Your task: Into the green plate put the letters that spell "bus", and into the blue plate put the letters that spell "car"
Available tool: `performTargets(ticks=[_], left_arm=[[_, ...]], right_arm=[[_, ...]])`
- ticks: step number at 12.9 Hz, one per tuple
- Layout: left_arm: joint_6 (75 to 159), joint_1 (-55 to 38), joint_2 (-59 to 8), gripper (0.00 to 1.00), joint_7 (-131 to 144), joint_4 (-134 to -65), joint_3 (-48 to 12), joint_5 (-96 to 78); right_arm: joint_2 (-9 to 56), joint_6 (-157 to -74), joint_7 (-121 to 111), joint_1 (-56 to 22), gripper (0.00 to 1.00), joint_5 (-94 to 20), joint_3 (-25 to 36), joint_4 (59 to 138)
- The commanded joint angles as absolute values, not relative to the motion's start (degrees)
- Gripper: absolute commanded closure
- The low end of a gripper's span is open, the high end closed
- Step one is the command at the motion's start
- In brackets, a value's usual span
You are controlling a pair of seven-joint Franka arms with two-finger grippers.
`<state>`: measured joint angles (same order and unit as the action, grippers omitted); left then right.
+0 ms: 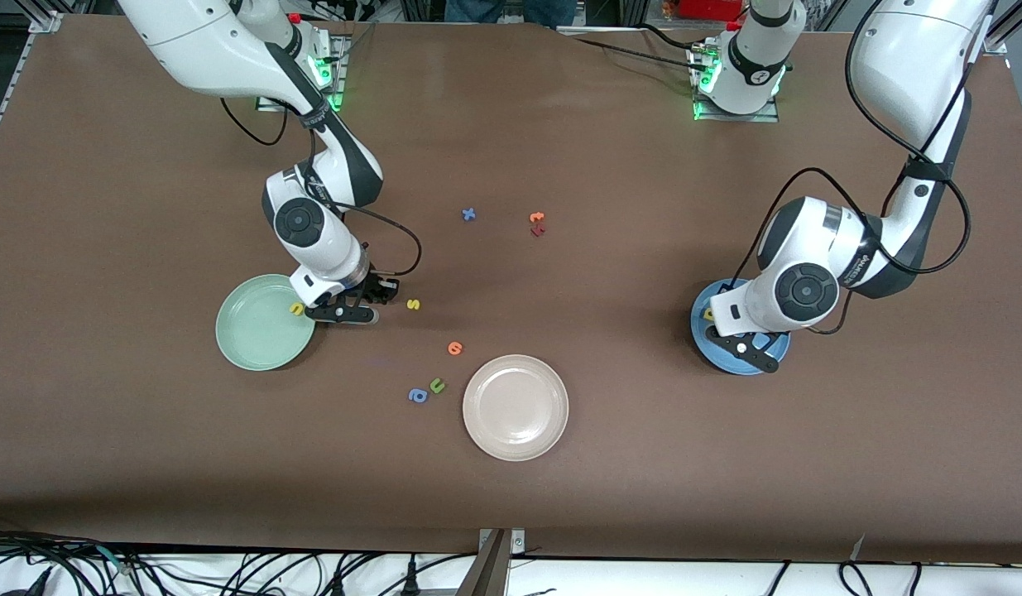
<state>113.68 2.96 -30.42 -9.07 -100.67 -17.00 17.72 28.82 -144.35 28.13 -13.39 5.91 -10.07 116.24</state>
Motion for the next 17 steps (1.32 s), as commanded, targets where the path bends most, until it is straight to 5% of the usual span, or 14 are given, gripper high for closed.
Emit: performTargets(ticks=[1,7,10,12,14,17], left_arm=[[112.8,2.5,-30.1,0.00,-9.5,-98.6,-17.6,19.2],[94.5,2.5,-28.2,0.00,-8.9,-83.8,-19.4,10.2],[90.2,2.5,-22.9,0.00,-4.9,-82.0,-19.8,10.2],[88.4,2.2,-18.3,0.00,-4.7,-79.4,-19.3,9.7],[88.5,2.8,-13.5,0.00,-4.5,-79.4,-18.2,7.0],[91.7,-2.7,-2.9,0.00,0.3,-91.2,-6.0,-1.4]], right_arm=[[23.9,-135.8,14.6,-12.3,0.91,5.4,-6.1,115.3],[22.9,-133.6,-5.0,-12.0,0.83,5.4,3.2,115.1],[24.7,-135.3,-9.0,-12.0,0.80,5.6,6.0,115.1],[24.8,-135.3,-8.3,-12.0,0.17,5.4,6.0,115.1],[24.7,-135.2,-8.1,-12.0,0.17,5.4,6.0,115.0],[24.2,-134.7,-3.8,-12.0,0.17,5.2,4.4,115.3]])
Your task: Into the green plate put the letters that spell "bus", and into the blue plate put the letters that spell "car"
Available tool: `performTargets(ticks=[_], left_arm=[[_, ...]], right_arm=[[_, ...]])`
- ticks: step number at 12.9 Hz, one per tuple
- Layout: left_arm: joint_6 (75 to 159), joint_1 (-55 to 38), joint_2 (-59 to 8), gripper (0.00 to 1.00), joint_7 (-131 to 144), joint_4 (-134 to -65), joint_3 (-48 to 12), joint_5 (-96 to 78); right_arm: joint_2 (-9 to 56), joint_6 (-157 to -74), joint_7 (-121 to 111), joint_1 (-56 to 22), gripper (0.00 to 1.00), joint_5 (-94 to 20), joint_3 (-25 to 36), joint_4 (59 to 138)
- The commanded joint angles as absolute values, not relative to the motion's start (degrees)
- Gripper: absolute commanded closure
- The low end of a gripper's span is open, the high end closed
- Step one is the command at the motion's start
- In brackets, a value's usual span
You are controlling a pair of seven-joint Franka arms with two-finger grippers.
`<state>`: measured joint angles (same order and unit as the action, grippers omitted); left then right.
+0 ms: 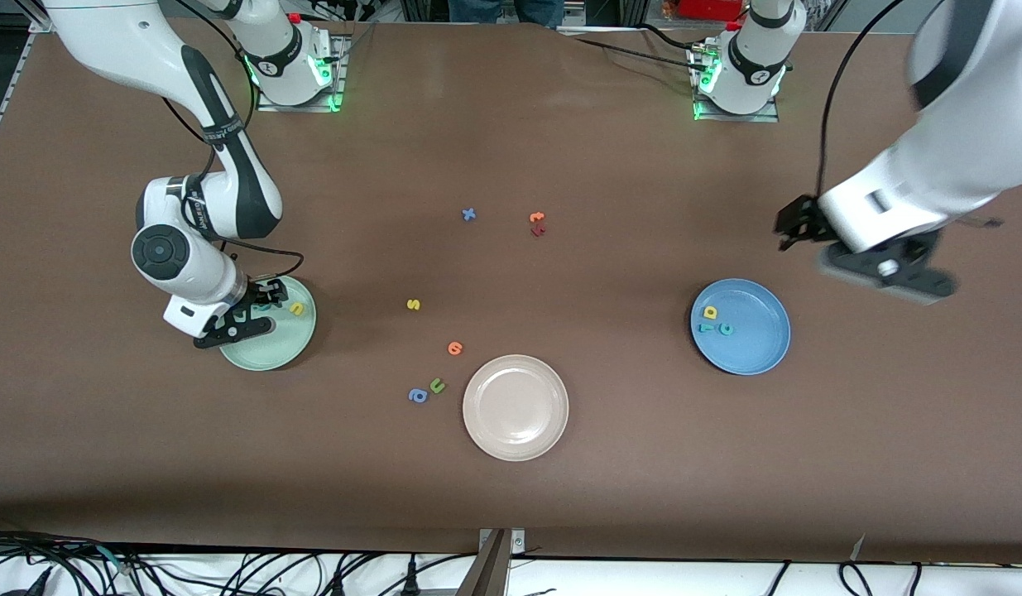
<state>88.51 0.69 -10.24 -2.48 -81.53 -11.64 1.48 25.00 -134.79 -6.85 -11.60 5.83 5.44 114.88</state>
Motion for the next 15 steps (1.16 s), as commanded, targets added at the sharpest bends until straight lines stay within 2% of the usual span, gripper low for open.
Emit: performTargets(ticks=[1,4,5,11,12,15], left_arm=[[92.8,-3.2,-0.9,0.00,0.6,-93.3,-4.3,-1.5],[93.3,-2.0,-0.3,0.00,3.5,-95.0,-3.2,-1.2],[93.1,-2.0,-0.3,0.00,4.1,-94.9,-3.1,-0.4],[92.6,-2.9,-1.5,0.00,4.0,-91.9,-3.5,1.3],[90.0,-3.0,-2.9,0.00,4.2,-90.0,-3.6,1.1],[88.3,-2.4,-4.1,0.00,4.3,-88.5,-3.3,-2.1]], right_arm=[[23.9,-134.6,1.3,-12.0,0.17,5.2,1.5,115.5],[24.7,-136.7,20.8,-12.8,0.14,5.4,-6.7,115.1],[25.3,-139.2,25.3,-14.2,0.01,5.4,-7.9,115.1],[31.1,-152.5,38.5,-22.8,0.04,5.7,-7.7,114.3],[31.9,-154.1,38.5,-22.8,0.05,5.8,-7.6,114.3],[32.9,-154.5,38.5,-22.8,0.05,6.1,-7.0,114.0]])
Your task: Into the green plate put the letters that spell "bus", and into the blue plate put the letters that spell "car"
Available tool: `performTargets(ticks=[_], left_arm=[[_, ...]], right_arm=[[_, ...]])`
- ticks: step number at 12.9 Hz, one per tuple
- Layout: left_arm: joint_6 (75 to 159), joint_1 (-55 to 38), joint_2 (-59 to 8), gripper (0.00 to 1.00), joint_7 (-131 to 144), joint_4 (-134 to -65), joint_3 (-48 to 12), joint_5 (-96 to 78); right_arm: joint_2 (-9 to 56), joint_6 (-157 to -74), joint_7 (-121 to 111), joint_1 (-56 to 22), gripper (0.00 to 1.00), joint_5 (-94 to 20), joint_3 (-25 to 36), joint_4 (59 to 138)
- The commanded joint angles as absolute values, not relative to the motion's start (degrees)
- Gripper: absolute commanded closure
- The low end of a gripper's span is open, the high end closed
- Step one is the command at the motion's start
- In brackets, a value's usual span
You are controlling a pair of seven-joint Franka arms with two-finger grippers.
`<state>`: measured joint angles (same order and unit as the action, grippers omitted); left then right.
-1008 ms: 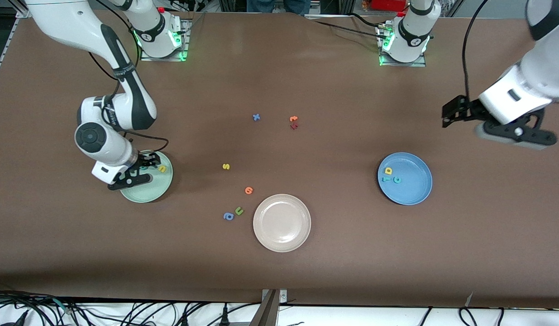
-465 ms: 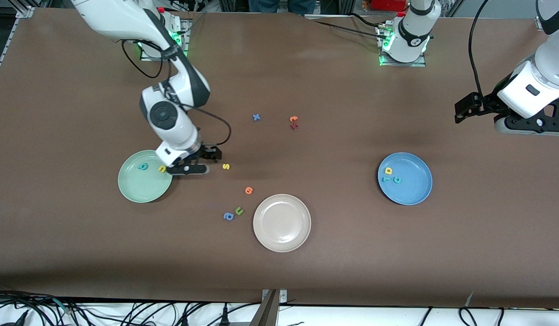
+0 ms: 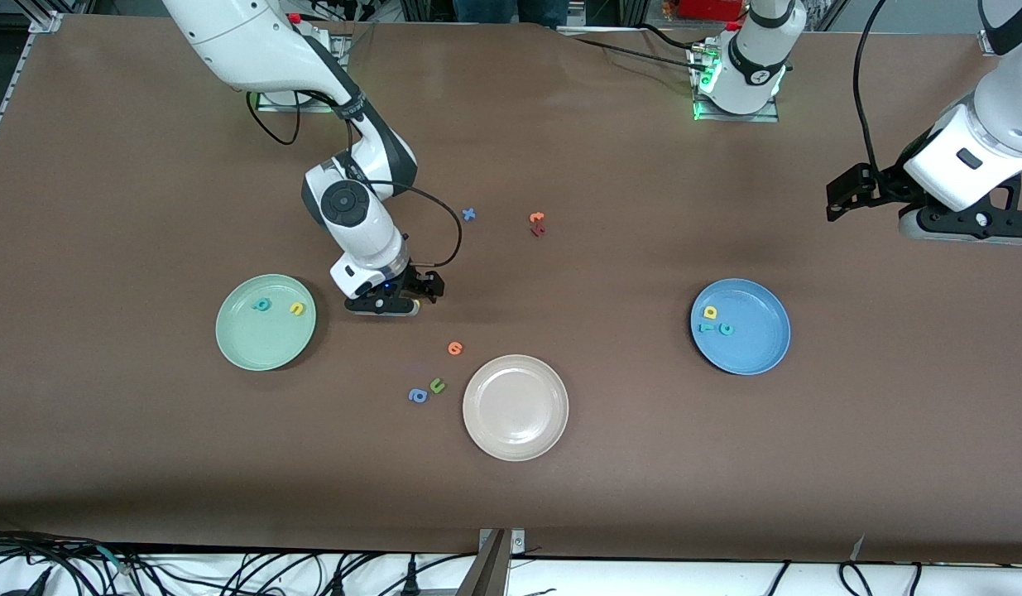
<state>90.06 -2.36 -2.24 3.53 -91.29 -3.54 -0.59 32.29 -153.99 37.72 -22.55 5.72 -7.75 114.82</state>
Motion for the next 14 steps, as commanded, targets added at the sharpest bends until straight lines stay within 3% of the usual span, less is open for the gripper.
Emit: performTargets(ticks=[1,8,9,10,13,14], left_arm=[[88.3,-2.2,-4.1,0.00,4.4,-88.5,-3.3,-2.4],[88.5,-2.3,-4.2,0.00,4.2,-88.5,-3.4,-1.5],[88.4,-2.2,-4.2,0.00,4.2,-88.5,-3.3,-1.5],[88.4,-2.2,-4.2,0.00,4.2,-88.5,-3.3,-1.5],[88.4,-2.2,-4.2,0.00,4.2,-88.5,-3.3,-1.5],[88.4,-2.2,-4.2,0.00,4.2,-88.5,-3.3,-1.5]], right_arm=[[33.4,-154.5,38.5,-22.8,0.05,6.2,-6.6,113.4],[35.5,-156.4,38.3,-22.9,0.09,6.2,-6.2,112.6],[35.5,-156.4,38.2,-22.9,0.13,6.3,-6.2,112.6],[36.0,-156.4,38.2,-23.0,0.21,6.6,-6.2,112.6],[36.3,-156.5,38.1,-23.3,0.59,7.6,-6.2,112.6],[36.3,-156.5,37.9,-23.4,0.67,7.7,-6.2,112.5]])
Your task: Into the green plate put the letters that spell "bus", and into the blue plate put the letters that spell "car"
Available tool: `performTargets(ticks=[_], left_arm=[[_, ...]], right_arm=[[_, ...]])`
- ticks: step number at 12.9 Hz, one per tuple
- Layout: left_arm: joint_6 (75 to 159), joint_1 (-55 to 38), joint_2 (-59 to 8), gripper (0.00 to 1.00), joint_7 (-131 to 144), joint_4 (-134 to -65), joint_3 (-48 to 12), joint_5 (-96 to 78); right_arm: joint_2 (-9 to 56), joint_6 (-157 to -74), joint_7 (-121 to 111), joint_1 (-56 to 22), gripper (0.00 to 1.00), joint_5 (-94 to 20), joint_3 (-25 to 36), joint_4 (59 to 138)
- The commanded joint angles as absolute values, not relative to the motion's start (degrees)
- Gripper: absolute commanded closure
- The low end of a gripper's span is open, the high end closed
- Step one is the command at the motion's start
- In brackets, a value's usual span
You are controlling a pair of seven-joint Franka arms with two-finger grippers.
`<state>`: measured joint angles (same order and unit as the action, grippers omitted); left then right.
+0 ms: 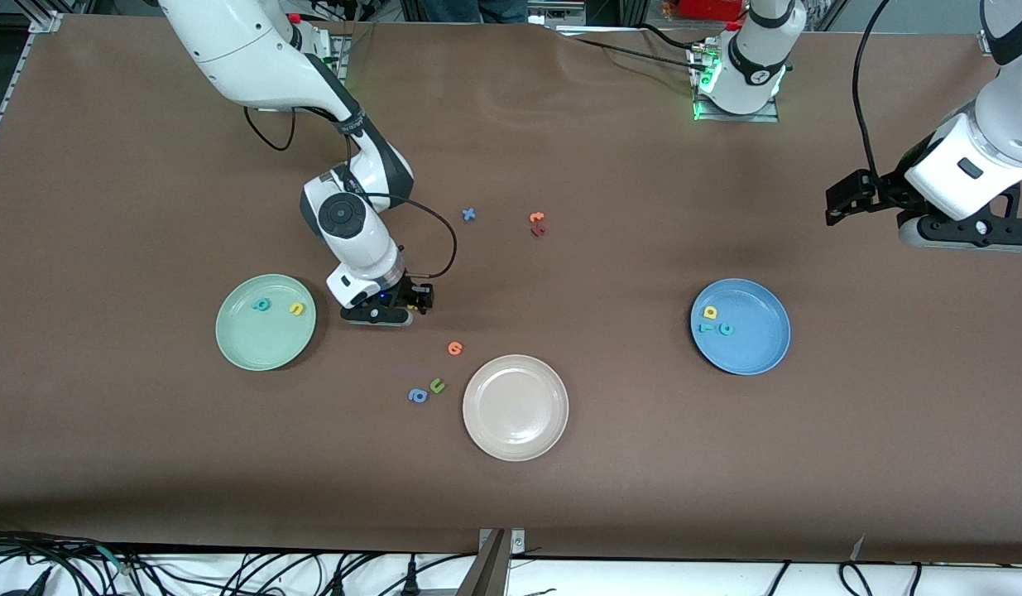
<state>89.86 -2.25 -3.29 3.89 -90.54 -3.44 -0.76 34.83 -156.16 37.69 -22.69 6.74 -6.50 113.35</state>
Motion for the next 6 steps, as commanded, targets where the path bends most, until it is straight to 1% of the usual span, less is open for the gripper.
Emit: performTargets(ticks=[1,3,5,6], left_arm=[[88.4,-2.2,-4.2,0.00,4.2,-88.5,-3.3,-1.5],[88.4,-2.2,-4.2,0.00,4.2,-88.5,-3.3,-1.5],[88.4,-2.2,-4.2,0.00,4.2,-88.5,-3.3,-1.5],[88.4,-2.2,-4.2,0.00,4.2,-88.5,-3.3,-1.5]], right_arm=[[36.3,-156.5,37.9,-23.4,0.70,8.0,-6.2,112.6],[36.2,-156.4,36.8,-23.4,0.80,8.5,-6.2,112.6],[34.9,-155.7,32.5,-23.2,0.81,8.4,-4.6,112.7],[34.0,-153.7,30.3,-22.9,0.81,8.2,-4.0,112.6]])
